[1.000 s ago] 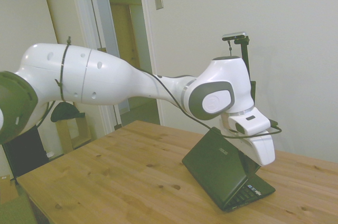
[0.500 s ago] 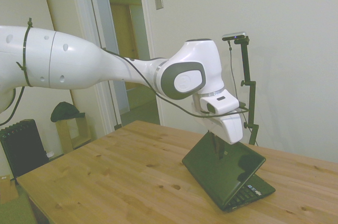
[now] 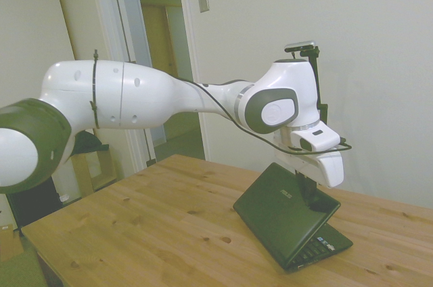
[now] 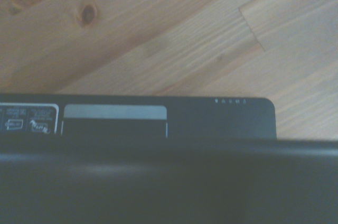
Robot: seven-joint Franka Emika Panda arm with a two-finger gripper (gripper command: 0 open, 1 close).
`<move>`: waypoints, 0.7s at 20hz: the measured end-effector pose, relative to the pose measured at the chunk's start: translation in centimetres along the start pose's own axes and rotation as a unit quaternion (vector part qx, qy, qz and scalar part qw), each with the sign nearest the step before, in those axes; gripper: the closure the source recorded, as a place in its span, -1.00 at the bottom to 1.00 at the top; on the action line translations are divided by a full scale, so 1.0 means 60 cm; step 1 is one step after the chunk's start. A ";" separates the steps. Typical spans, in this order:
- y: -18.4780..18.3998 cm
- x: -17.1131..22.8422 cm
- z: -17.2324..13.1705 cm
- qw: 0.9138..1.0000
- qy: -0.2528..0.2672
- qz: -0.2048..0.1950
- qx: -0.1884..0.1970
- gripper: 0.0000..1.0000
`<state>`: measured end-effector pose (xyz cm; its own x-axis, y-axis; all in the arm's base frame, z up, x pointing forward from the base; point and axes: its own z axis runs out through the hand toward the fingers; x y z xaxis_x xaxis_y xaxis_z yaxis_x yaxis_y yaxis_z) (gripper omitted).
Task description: Close the laptop
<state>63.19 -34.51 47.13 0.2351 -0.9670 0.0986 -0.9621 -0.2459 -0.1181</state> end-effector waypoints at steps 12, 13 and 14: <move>-0.026 0.009 0.118 1.000 -0.010 -0.020 -0.020 1.00; -0.030 0.004 0.110 1.000 -0.010 -0.023 -0.016 1.00; -0.036 -0.004 0.094 0.999 -0.010 -0.029 -0.009 1.00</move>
<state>65.99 -34.14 41.80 0.2936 -0.9522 0.0845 -0.9489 -0.3010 -0.0945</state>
